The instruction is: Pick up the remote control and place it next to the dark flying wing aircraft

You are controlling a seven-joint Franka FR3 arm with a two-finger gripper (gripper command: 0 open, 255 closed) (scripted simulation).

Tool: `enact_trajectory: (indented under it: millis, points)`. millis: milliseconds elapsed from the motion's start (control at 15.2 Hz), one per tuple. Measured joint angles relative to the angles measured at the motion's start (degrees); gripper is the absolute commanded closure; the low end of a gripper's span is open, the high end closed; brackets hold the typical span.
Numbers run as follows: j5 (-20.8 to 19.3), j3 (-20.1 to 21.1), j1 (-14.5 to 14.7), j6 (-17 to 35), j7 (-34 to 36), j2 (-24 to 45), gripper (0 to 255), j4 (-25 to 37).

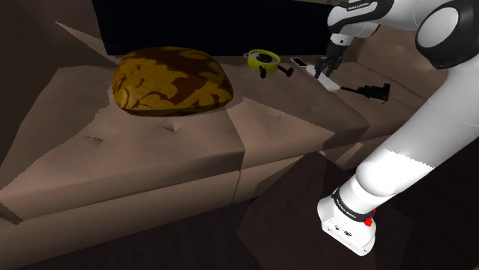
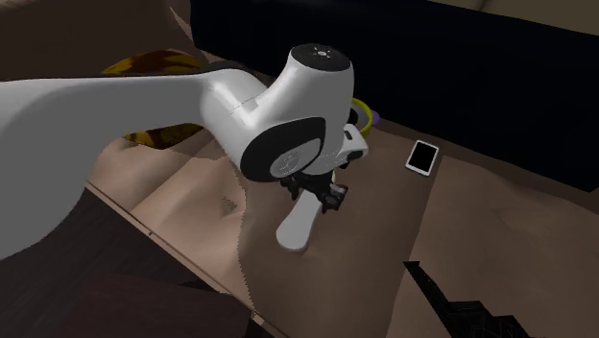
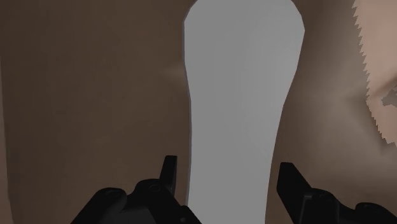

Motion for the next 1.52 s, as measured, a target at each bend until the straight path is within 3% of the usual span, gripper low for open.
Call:
enact_trajectory:
  millis: [858, 1254, 1518]
  points:
    - [-8.58, -7.11, -7.49, 1.69, -10.42, -14.91, 255, -14.65]
    - [-11.80, -11.59, -11.50, 0.98, -17.06, -18.54, 255, -16.57]
    - [-12.05, -12.85, -12.07, 3.22, -18.55, -18.17, 255, -18.41]
